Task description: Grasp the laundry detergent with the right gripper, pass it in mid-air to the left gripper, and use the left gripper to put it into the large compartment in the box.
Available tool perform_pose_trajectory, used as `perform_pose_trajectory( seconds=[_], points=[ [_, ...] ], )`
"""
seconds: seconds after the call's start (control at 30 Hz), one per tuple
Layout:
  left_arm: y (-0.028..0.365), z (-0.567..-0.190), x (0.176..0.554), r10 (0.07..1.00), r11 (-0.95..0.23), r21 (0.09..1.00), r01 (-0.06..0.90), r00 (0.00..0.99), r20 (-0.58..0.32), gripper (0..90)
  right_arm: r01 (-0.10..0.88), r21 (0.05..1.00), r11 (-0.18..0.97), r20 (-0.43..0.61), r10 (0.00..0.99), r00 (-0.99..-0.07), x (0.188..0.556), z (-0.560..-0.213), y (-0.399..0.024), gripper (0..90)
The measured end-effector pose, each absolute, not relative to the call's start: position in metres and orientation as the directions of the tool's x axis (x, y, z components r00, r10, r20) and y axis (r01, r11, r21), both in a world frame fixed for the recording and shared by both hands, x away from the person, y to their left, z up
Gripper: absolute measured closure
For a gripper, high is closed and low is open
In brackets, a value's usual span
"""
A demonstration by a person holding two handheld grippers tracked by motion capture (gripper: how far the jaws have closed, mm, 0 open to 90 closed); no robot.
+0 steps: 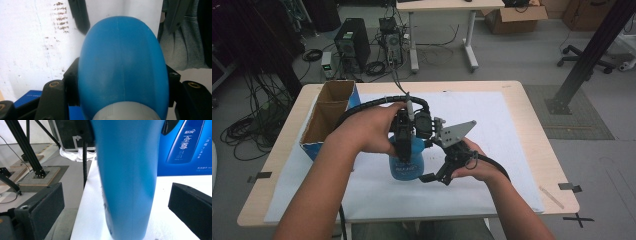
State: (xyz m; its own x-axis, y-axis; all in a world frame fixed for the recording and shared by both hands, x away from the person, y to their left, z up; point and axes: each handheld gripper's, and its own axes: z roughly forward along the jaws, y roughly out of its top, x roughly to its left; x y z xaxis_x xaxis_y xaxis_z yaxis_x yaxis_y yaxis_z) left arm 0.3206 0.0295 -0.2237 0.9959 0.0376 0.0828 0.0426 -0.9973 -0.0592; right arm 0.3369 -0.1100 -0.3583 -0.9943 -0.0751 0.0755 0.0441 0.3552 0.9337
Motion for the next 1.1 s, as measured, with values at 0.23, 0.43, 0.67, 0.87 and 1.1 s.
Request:
perform_pose_trajectory(
  seconds=[0.23, 0.43, 0.67, 0.87, 1.1],
  points=[
    [0.035, -0.217, 0.326, 0.088, -0.994, -0.057, 0.092, 0.994, 0.06, 38.2, 0.034, 0.927, 0.374, 0.062, -0.064, -0.996, 0.334, -0.349, -0.129, 0.4],
    [0.04, -0.21, 0.334, 0.199, -0.977, -0.069, 0.201, 0.979, 0.035, 38.1, 0.03, 0.909, 0.417, 0.039, -0.013, -0.999, 0.34, -0.336, -0.153, 0.4],
    [0.045, -0.207, 0.343, 0.281, -0.956, -0.079, 0.281, 0.96, 0.013, 38.1, 0.036, 0.86, 0.509, 0.015, 0.044, -0.999, 0.349, -0.328, -0.177, 0.5],
    [0.05, -0.202, 0.348, 0.325, -0.943, -0.072, 0.325, 0.946, 0.01, 38.1, 0.035, 0.826, 0.562, -0.003, 0.067, -0.998, 0.355, -0.324, -0.187, 0.9],
    [0.056, -0.195, 0.354, 0.394, -0.916, -0.078, 0.393, 0.919, 0.01, 38.1, 0.022, 0.774, 0.633, -0.036, 0.078, -0.996, 0.36, -0.318, -0.195, 1.4]
  ],
)
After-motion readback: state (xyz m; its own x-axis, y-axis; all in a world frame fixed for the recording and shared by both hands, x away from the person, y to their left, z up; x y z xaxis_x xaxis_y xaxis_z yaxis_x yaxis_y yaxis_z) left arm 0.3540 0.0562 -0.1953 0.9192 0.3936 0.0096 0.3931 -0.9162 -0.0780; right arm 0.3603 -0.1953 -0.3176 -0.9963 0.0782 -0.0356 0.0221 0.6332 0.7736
